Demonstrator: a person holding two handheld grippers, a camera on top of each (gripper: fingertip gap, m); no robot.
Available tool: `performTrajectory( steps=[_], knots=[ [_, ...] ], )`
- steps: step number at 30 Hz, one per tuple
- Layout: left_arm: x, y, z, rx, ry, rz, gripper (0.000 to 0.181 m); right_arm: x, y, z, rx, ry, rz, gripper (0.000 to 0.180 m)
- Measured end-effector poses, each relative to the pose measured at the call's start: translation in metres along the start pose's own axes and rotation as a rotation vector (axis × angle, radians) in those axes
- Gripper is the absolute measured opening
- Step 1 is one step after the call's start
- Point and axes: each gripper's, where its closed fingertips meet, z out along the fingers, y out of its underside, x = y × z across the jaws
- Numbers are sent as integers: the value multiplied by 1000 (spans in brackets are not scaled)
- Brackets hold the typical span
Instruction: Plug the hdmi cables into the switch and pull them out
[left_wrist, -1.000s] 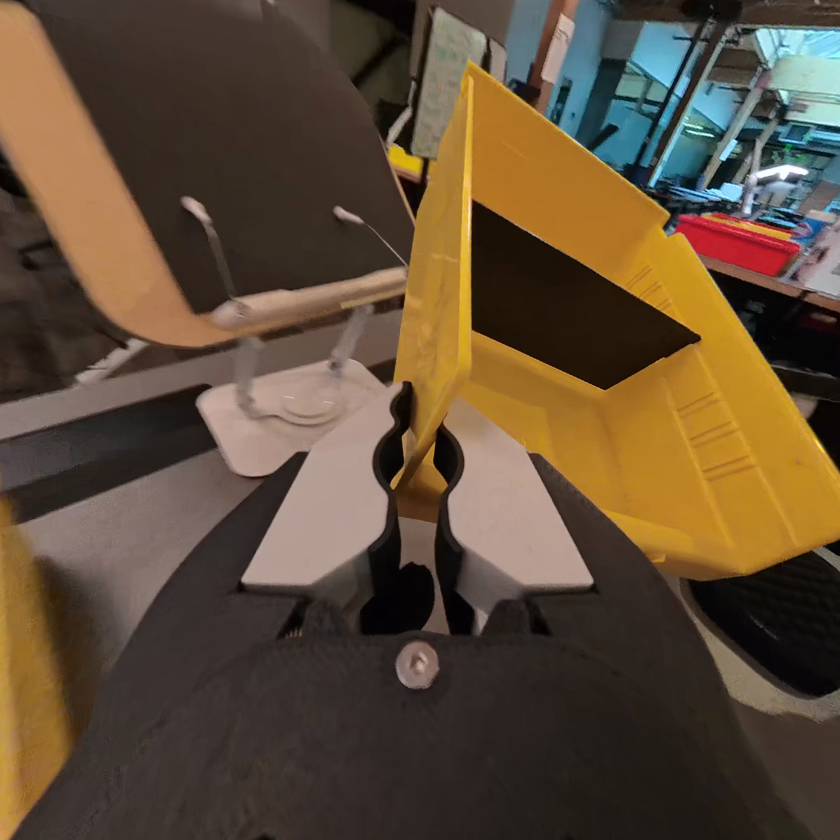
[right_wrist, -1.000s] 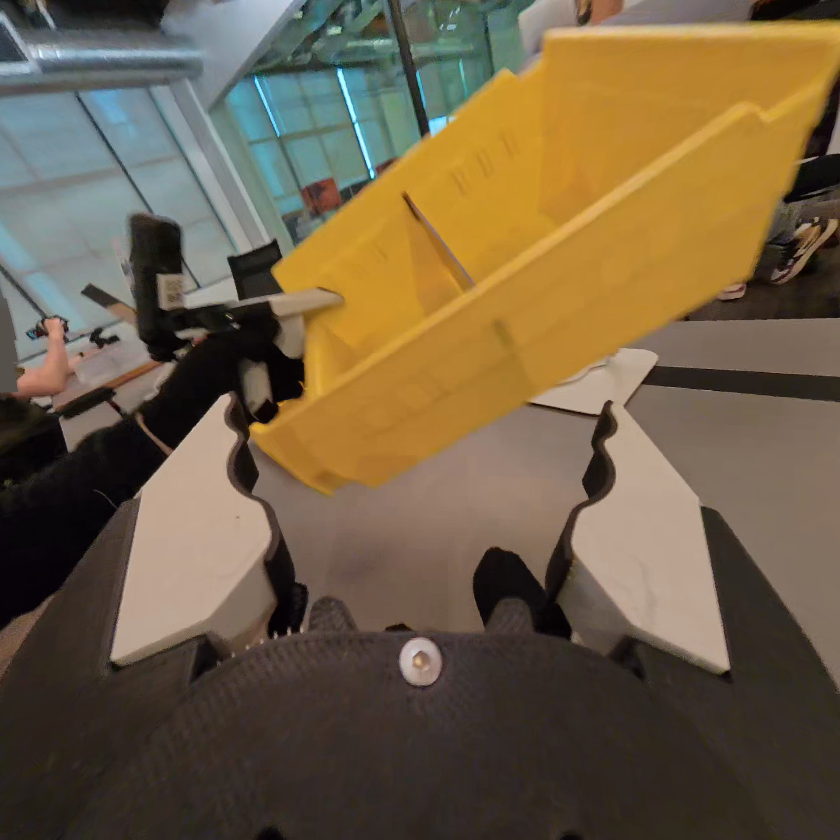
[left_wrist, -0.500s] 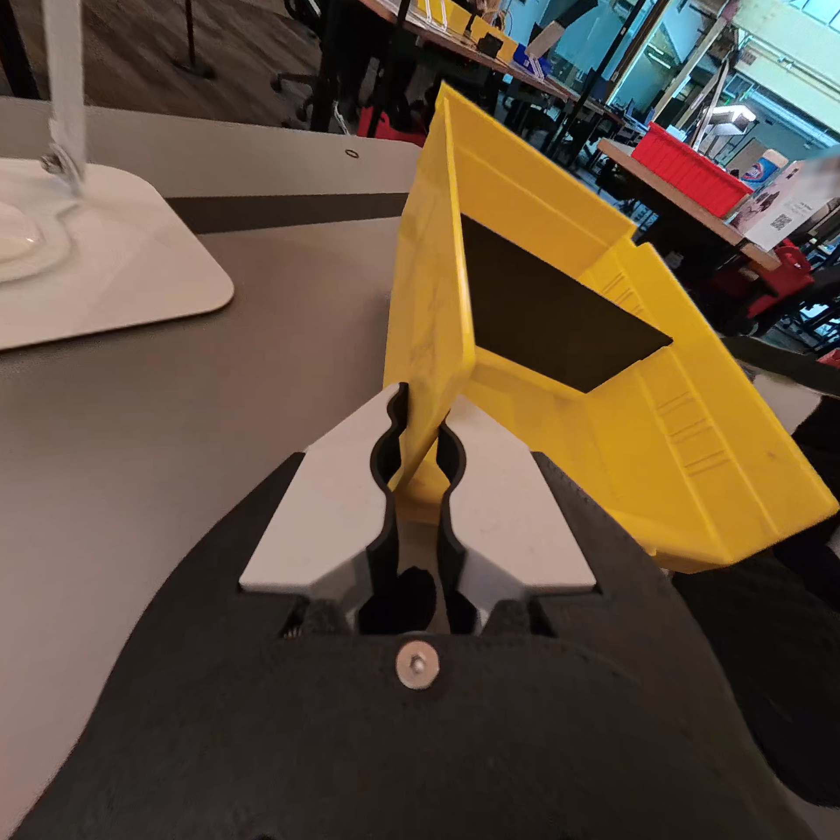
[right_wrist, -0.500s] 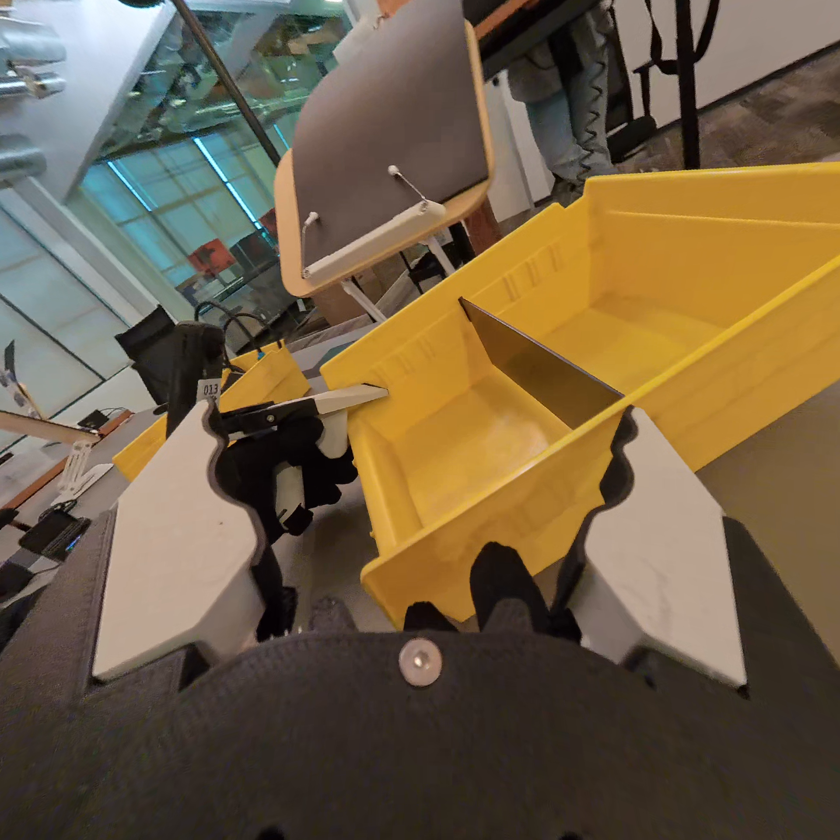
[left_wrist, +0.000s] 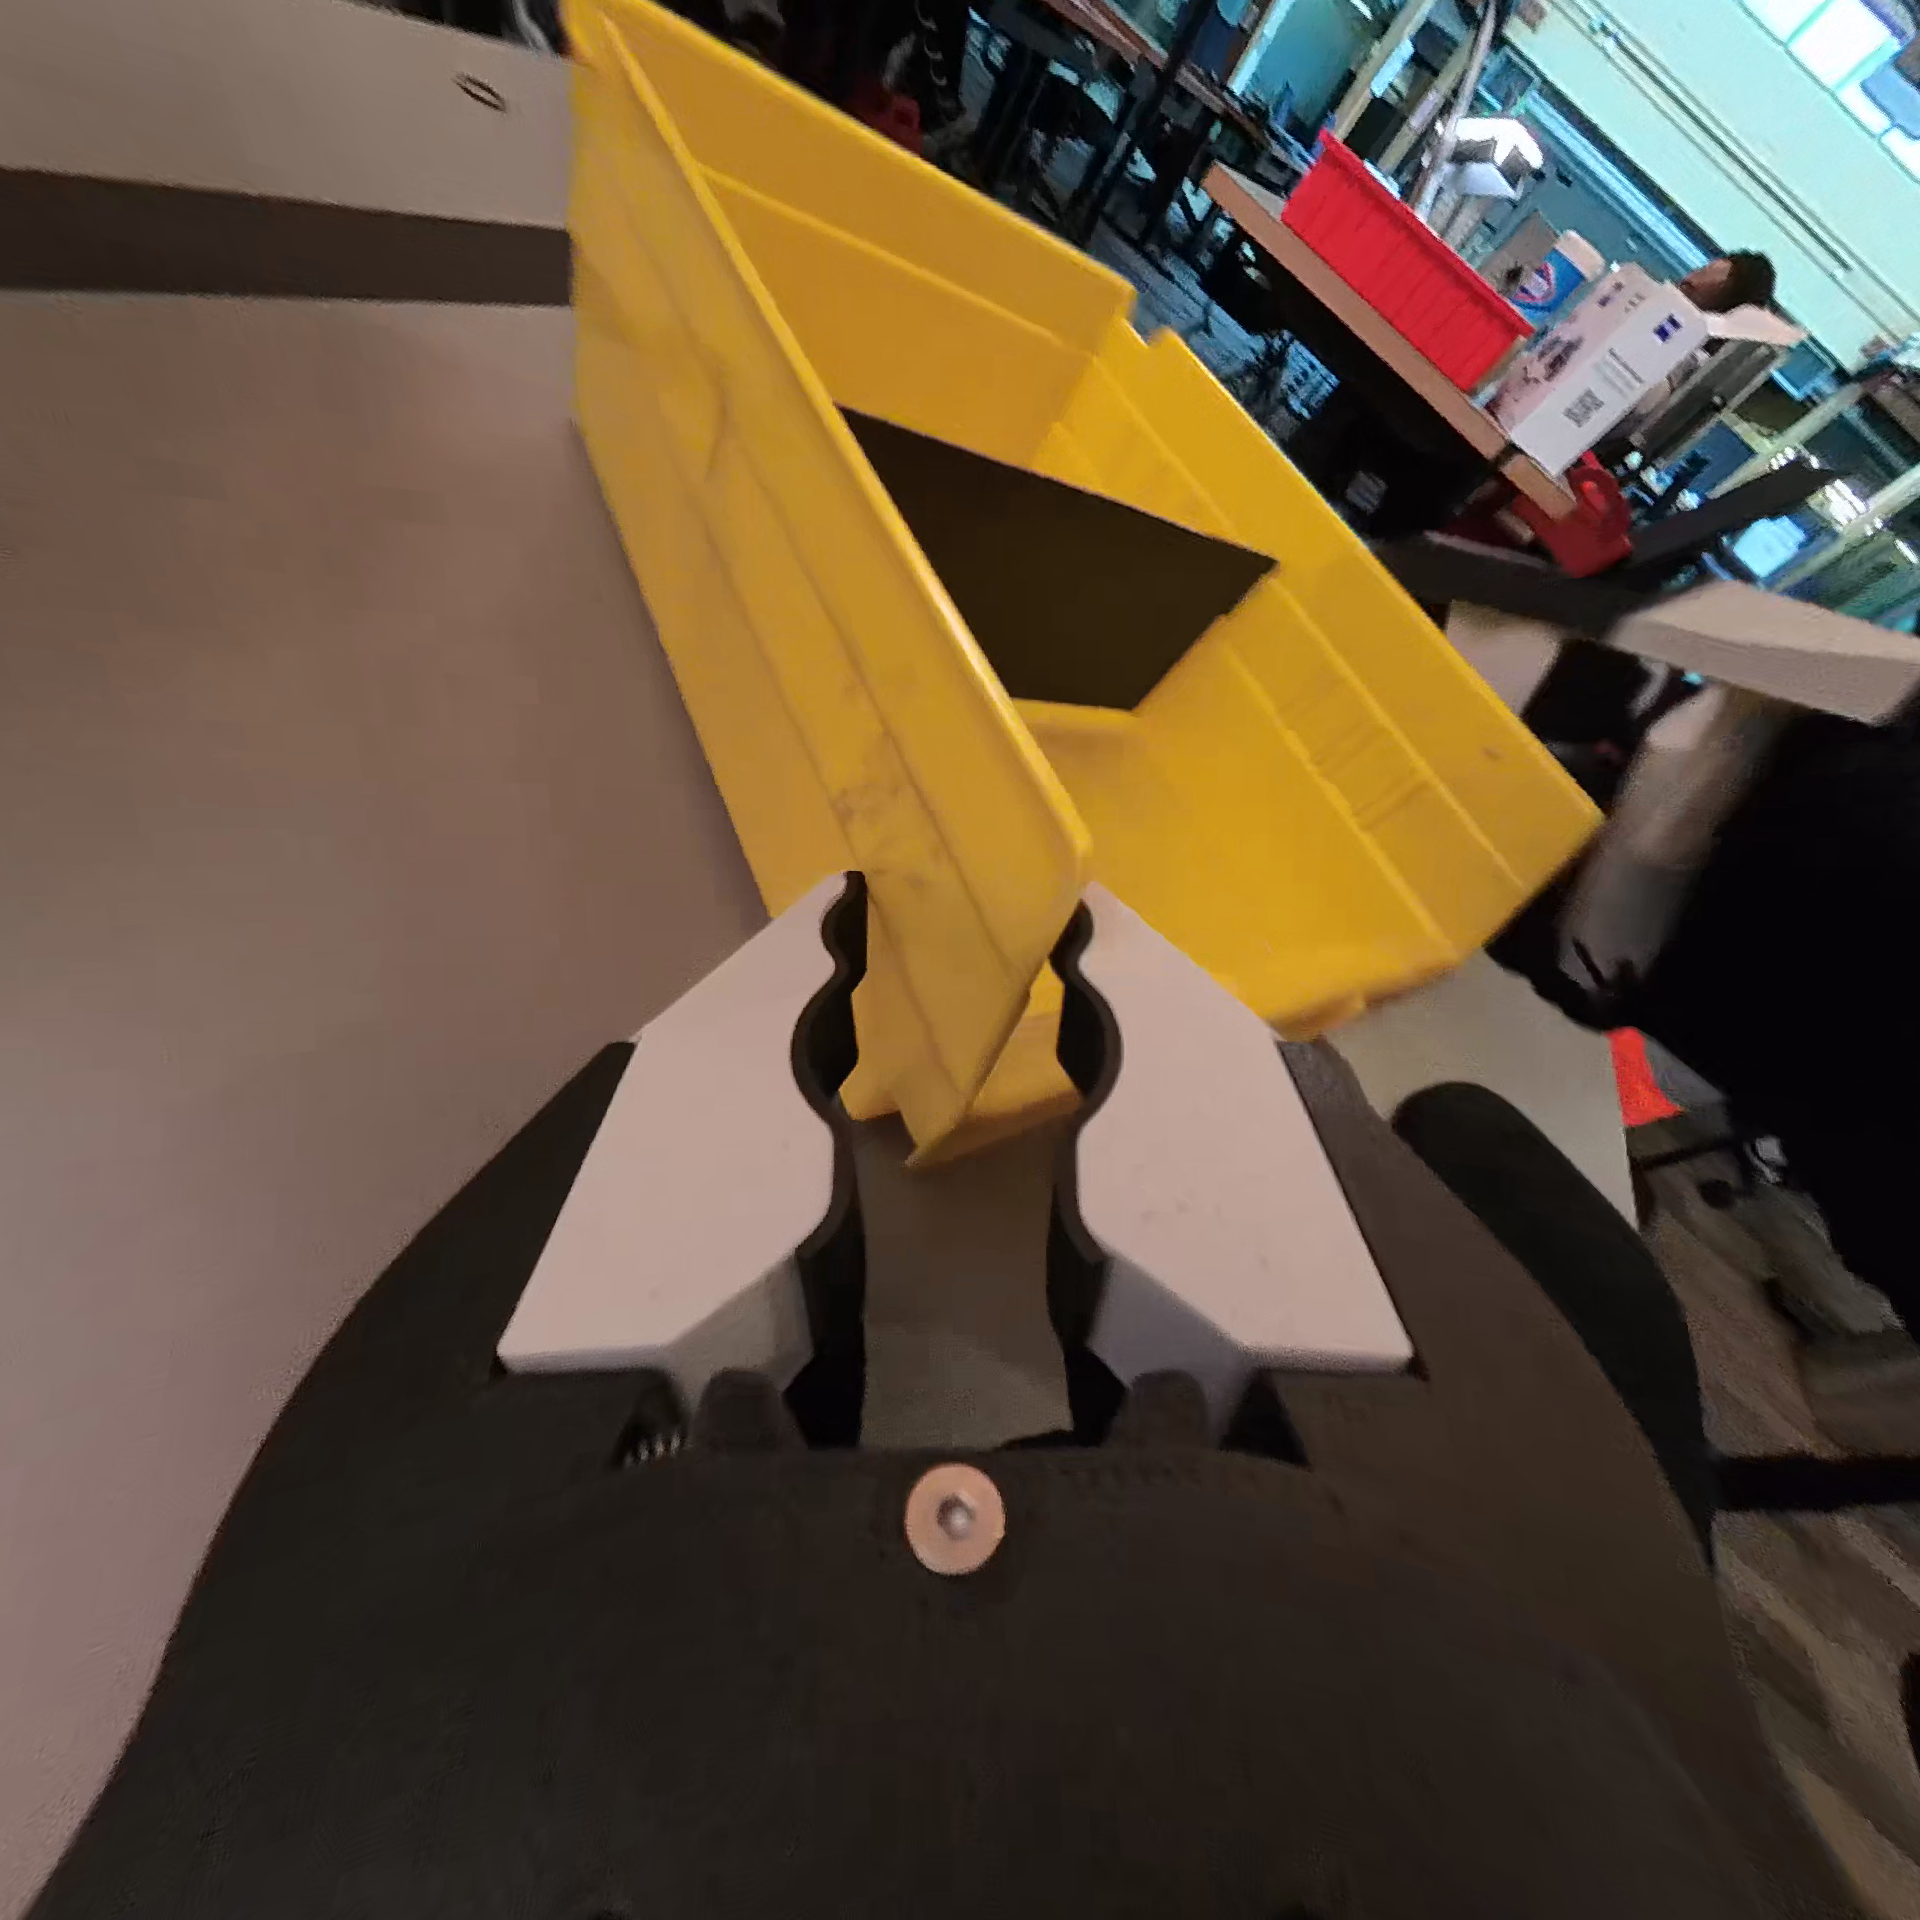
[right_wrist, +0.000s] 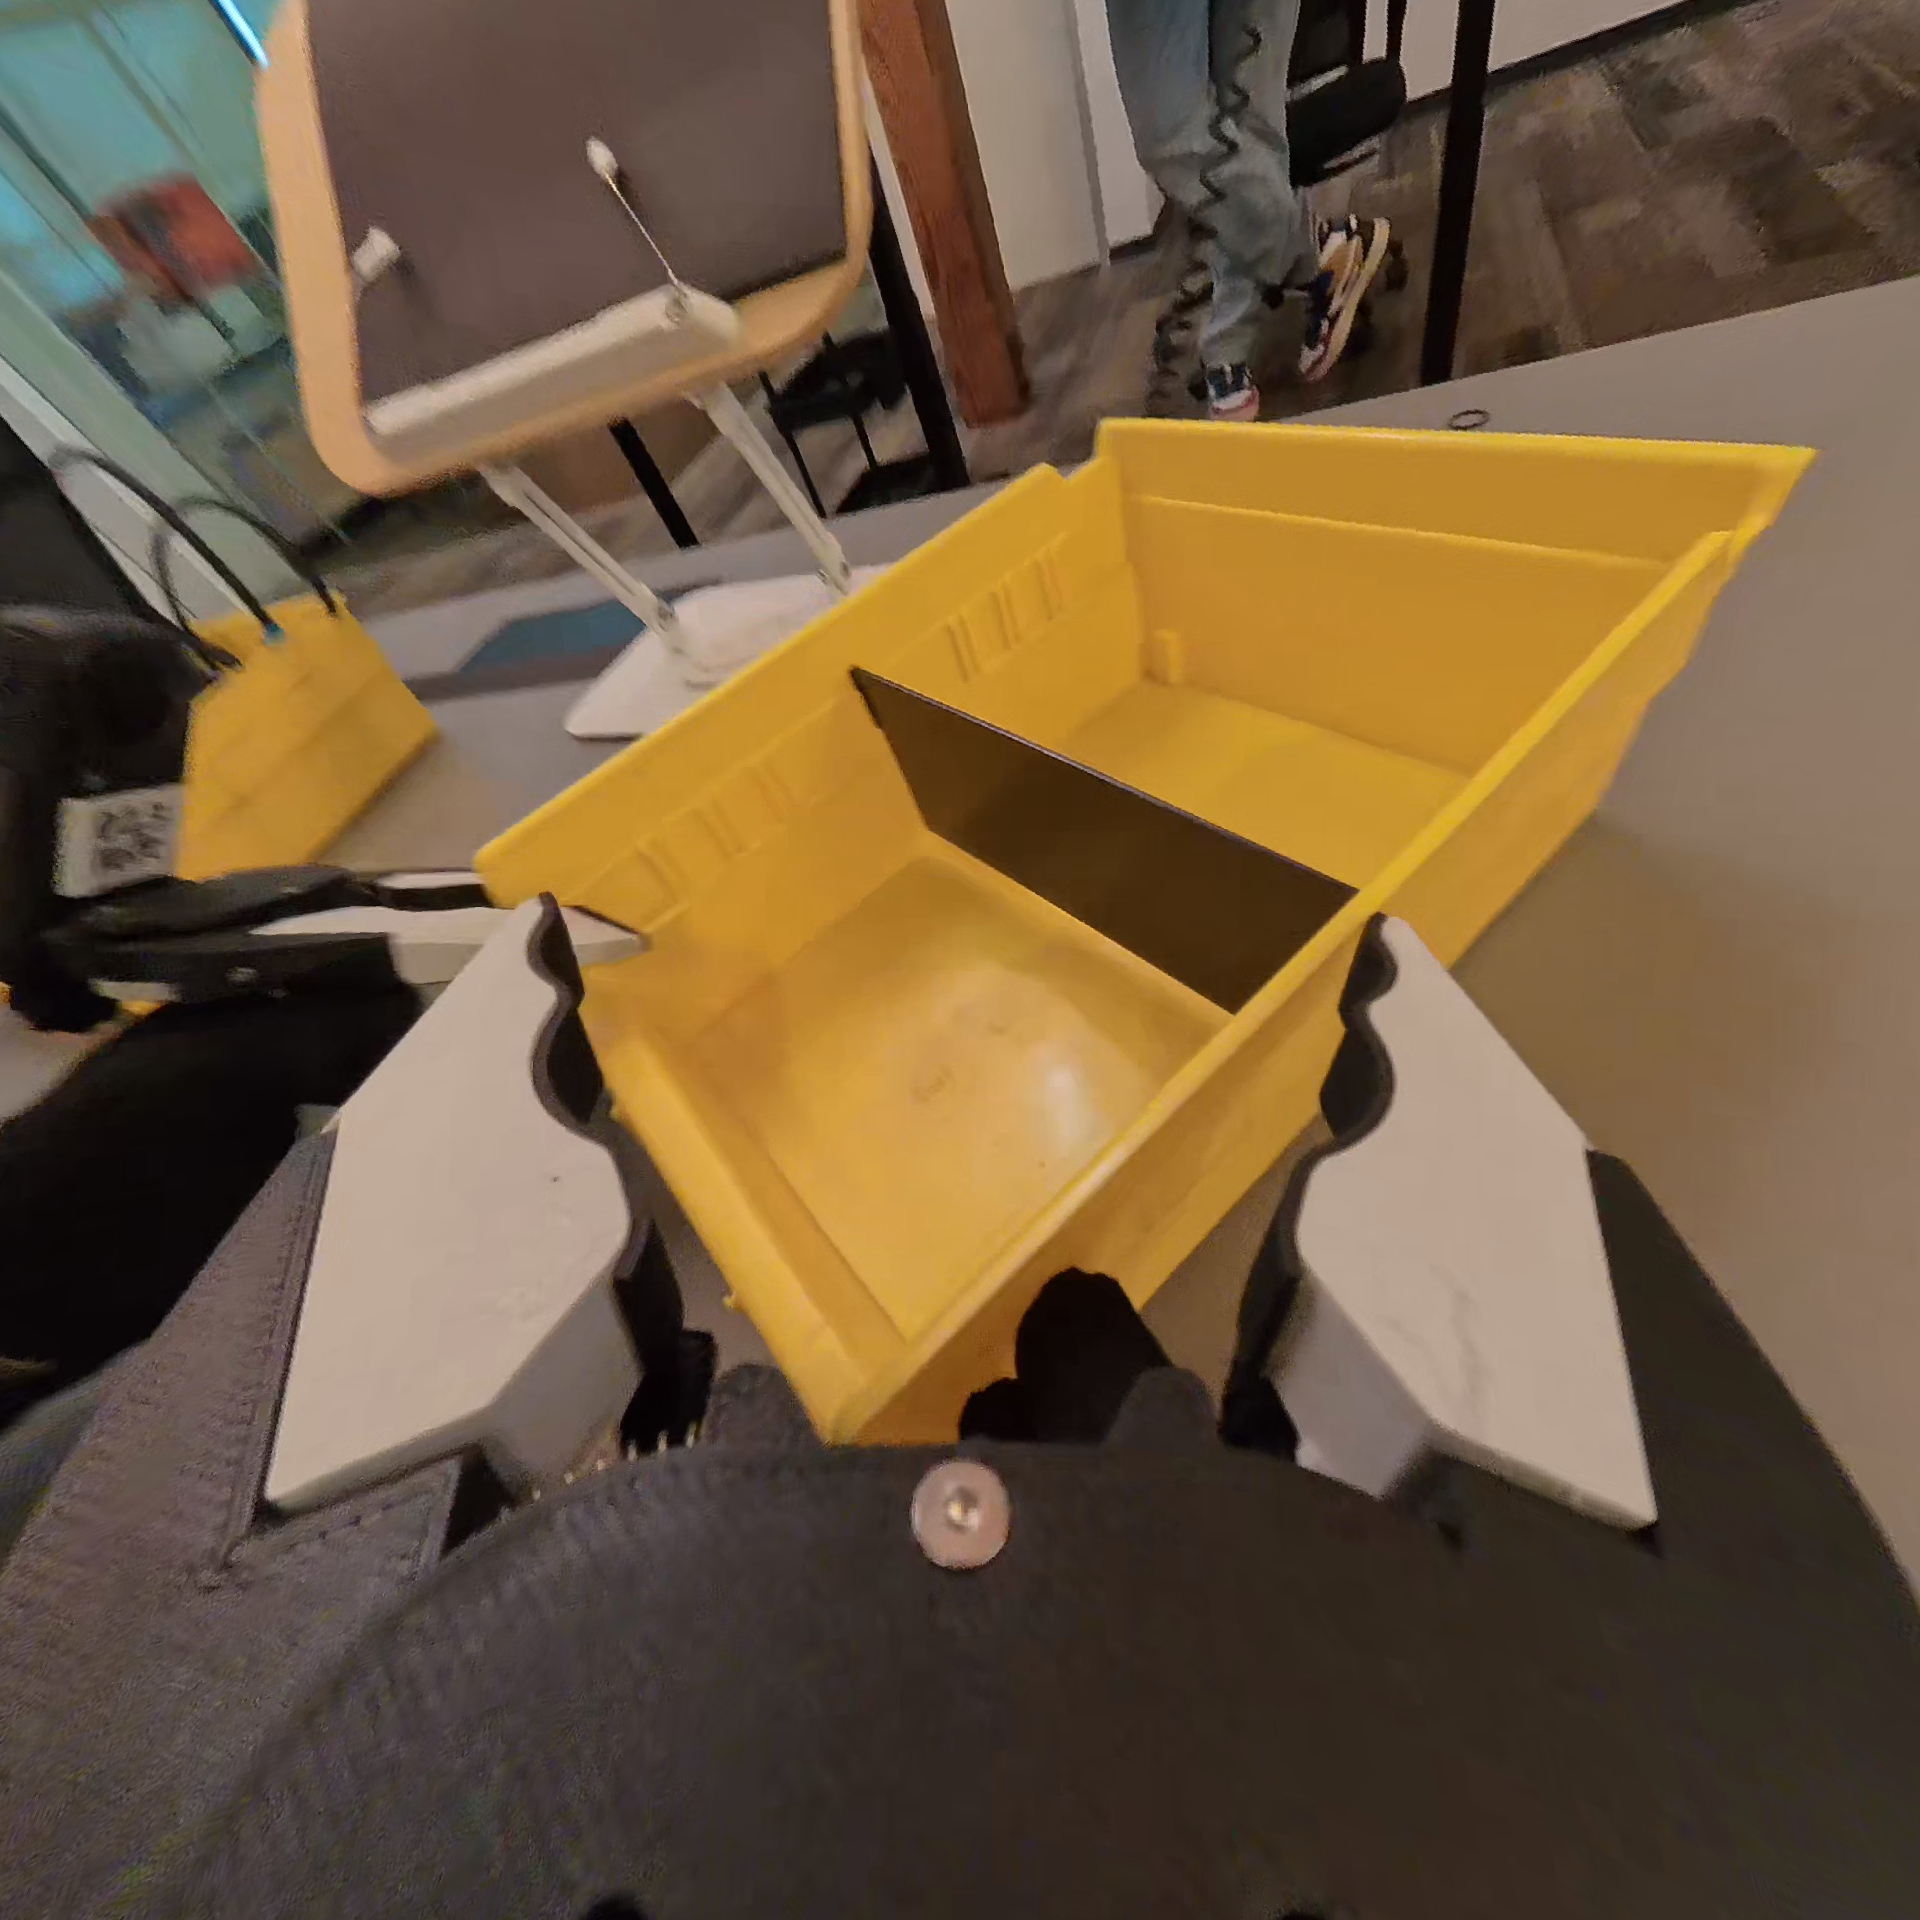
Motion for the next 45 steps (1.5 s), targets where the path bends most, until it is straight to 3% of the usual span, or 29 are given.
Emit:
performTrajectory(
  steps=[4,10,19,27,29,31,34,37,41,45],
  knots=[
    [24,12,18,-41,41,27,37,36,-11,1,-26,59,-100,131],
    [52,15,56,-93,69,51,43,95,-23,14,-92,162,-177,130],
    [56,-5,113,-90,16,30,46,166,-50,46,-119,271,-247,130],
    [61,-12,134,-81,30,2,50,198,-58,61,-142,309,-284,130],
    [68,-10,133,-100,80,-21,53,208,-61,55,-135,398,-297,132],
    [71,-15,127,-70,88,-54,70,218,-75,38,-109,549,-396,148],
    [77,-28,105,-4,62,33,80,191,-106,20,-14,614,-499,153],
    [78,-41,72,34,51,111,82,132,-132,21,49,559,-614,146],
    [59,-62,13,75,-1,210,73,17,-145,55,109,316,-720,133],
    [18,-73,-50,79,-121,312,61,-93,-120,112,69,-13,-700,121]
  ],
)
